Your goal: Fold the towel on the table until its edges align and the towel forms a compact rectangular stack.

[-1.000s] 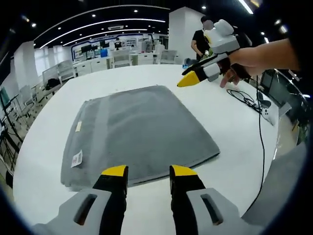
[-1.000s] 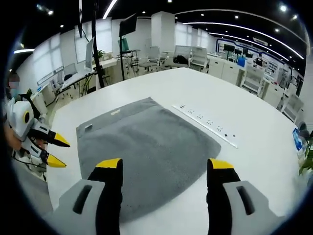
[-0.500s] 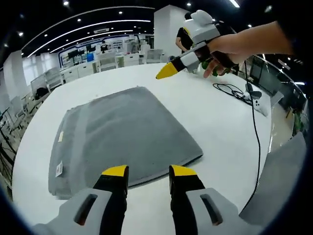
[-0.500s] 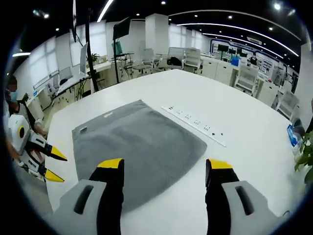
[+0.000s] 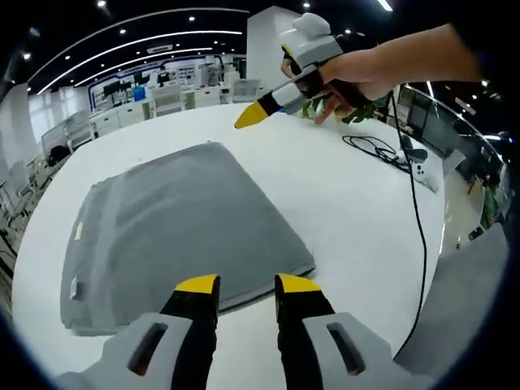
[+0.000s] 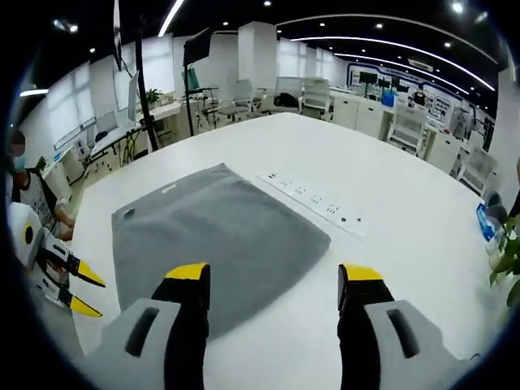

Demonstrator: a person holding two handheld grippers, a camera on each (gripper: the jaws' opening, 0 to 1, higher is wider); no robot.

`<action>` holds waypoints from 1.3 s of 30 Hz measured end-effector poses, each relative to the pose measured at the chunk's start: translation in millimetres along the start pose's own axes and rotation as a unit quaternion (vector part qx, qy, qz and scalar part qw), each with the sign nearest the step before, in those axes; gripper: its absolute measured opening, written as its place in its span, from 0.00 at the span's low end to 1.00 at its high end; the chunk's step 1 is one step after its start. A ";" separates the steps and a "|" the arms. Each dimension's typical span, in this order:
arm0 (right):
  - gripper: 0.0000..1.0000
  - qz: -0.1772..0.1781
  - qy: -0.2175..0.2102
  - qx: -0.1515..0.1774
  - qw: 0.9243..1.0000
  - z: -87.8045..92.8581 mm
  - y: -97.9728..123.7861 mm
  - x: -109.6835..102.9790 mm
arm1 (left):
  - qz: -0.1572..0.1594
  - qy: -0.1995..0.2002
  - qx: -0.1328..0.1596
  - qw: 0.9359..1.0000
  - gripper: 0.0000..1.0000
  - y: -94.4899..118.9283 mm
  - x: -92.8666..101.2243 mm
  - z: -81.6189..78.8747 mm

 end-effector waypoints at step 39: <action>0.53 -0.020 0.003 -0.002 1.000 16.2 -44.1 29.2 | 0.042 -0.054 -0.034 0.997 0.27 -54.0 45.3 -7.5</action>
Point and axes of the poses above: the point that each gripper's makers call its tool centre point, and the gripper's own axes: y roughly backward along the fingers, x roughly to its right, z roughly out of its underside, the point moved 7 cm from there along y, roughly backward along the fingers, and after that the axes turned 4 degrees about -x, right-handed, at the moved point
